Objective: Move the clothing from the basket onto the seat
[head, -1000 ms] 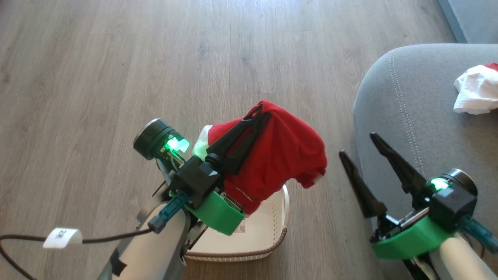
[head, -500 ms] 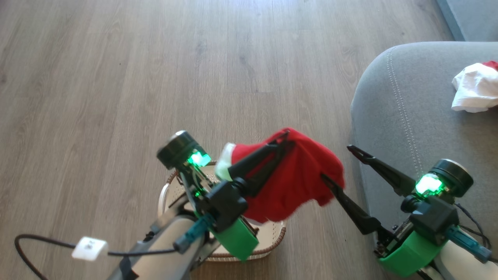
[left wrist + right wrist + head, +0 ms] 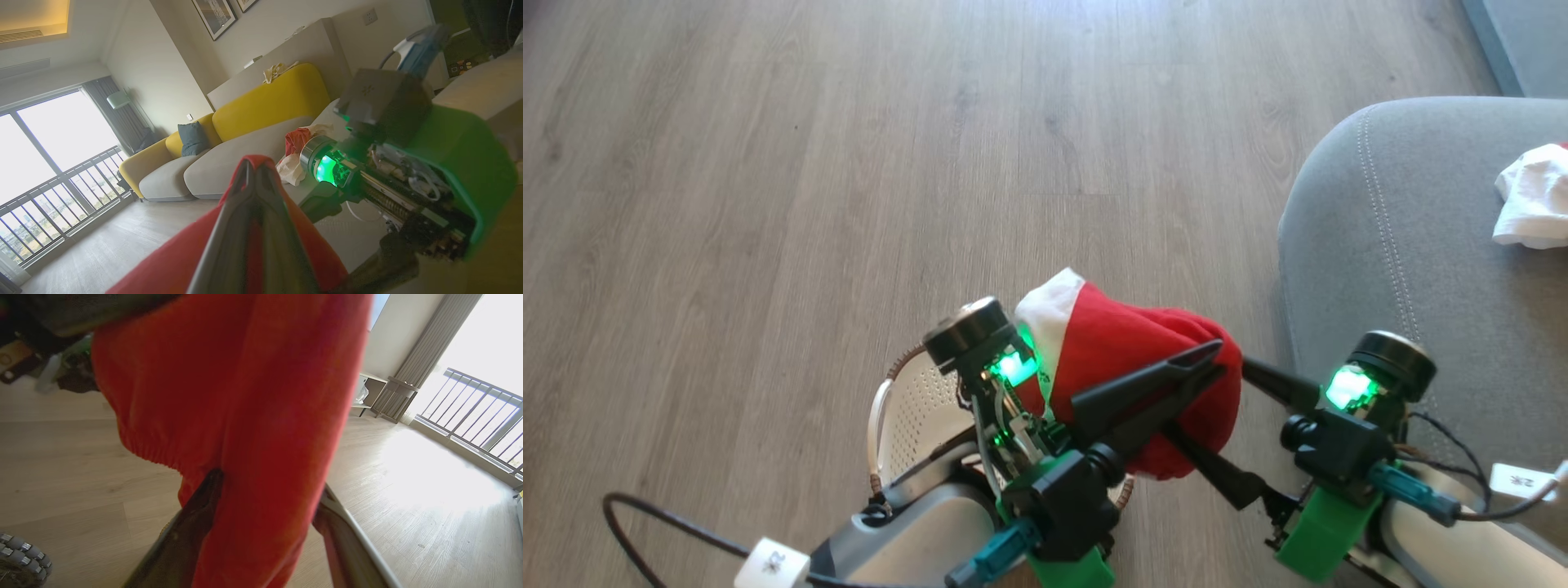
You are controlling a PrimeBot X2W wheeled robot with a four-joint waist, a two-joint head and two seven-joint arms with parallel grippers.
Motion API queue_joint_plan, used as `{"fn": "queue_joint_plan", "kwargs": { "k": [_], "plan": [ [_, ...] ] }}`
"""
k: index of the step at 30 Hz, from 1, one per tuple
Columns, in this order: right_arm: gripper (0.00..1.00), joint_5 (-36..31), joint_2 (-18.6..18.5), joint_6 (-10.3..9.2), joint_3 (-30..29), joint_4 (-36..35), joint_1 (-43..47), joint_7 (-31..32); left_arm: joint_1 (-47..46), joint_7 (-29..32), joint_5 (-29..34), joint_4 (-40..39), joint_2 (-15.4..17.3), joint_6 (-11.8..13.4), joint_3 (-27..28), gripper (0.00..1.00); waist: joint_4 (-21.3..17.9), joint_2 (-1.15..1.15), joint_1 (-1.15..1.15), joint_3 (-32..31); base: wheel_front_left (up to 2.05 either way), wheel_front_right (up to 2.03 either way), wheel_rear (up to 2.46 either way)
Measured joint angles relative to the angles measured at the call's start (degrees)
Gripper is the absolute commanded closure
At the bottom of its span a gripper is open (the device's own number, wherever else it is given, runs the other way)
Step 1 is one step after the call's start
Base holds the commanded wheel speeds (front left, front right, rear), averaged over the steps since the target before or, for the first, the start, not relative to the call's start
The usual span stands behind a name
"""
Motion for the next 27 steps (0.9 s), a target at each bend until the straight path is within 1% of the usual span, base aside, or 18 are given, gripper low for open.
{"fn": "queue_joint_plan", "kwargs": {
  "k": [6, 7, 8, 9, 12, 15, 18, 19, 22, 23, 24, 27],
  "plan": [
    [0.0, 0.64, 0.36, -0.01, 4.71, 2.65, -3.17, -0.09, -0.18, 0.0, -0.03, -0.03, 0.29, 0.05, -1.6, 1.0, 0.66, 0.0, 0.0, 0.11, 0.0, 0.0, 0.0],
    [0.07, 1.09, 0.6, 0.0, 5.39, 3.16, -3.6, -0.09, -0.35, 0.0, -0.04, -0.02, 0.36, 0.05, -1.76, 1.0, 0.76, 0.0, 0.0, 0.13, 0.0, 0.0, 0.0],
    [0.8, 1.66, 1.02, 0.0, 5.72, 3.76, -3.86, -0.1, -0.6, 0.0, -0.05, -0.02, 0.42, 0.07, -1.91, 1.0, 0.85, 0.0, 0.0, 0.14, 0.0, 0.0, 0.0],
    [1.0, 1.93, 1.41, -0.01, 5.87, 4.27, -3.96, -0.16, -0.78, 0.0, -0.21, -0.02, 0.45, 0.11, -1.93, 1.0, 0.93, 0.0, 0.0, 0.15, 0.0, 0.0, 0.0],
    [1.0, 2.38, 2.26, 0.0, 5.26, 6.24, -3.97, -0.68, -0.77, 0.0, -0.64, 0.07, 0.52, 0.46, -1.99, 1.0, 1.1, 0.0, 0.0, 0.13, 0.0, 0.0, 0.0],
    [1.0, 2.91, 3.83, 0.0, 3.01, 7.65, -3.8, -1.33, -0.76, 0.0, -1.47, 0.08, 0.54, 0.62, -1.71, 1.0, 1.21, 0.0, 0.0, 0.18, 0.0, 0.0, 0.0],
    [1.0, 2.92, 5.13, 0.0, 0.11, 8.72, -3.28, -2.08, -0.76, 0.0, -1.7, 0.07, 0.53, 0.65, -1.38, 1.0, 1.27, 0.0, 0.0, 0.26, 0.0, 0.0, 0.0],
    [1.0, 2.53, 5.94, 0.0, -2.53, 9.43, -2.94, -2.68, -0.76, 0.0, -1.72, 0.07, 0.51, 0.66, -1.19, 1.0, 1.32, 0.0, 0.0, 0.25, 0.0, 0.0, 0.0],
    [1.0, 2.31, 7.77, 0.0, -6.7, 9.92, -1.14, -3.31, -0.58, 0.0, -3.16, 0.54, 0.13, 1.13, -0.48, 1.0, 1.37, 0.0, 0.0, 0.09, 0.0, 0.0, 0.0],
    [1.0, 2.33, 8.46, 0.0, -7.89, 10.01, -0.31, -3.32, -0.47, 0.0, -3.65, 0.99, -0.07, 1.13, 0.07, 0.65, 1.36, 0.0, 0.0, 0.01, 0.0, 0.0, 0.0],
    [1.0, 2.37, 8.95, 0.0, -8.83, 10.02, 0.47, -3.41, -0.47, 0.0, -3.58, 1.03, -0.1, 1.14, 0.56, 0.0, 1.32, 0.0, 0.0, -0.04, 0.0, 0.0, 0.0],
    [1.0, 2.59, 10.51, 0.0, -12.44, 10.15, 2.09, -3.63, -0.18, 0.0, -4.59, 2.42, -0.9, 1.14, 2.19, 0.0, 1.14, 0.0, 0.0, -0.27, 0.0, 0.0, 0.0]
  ]
}}
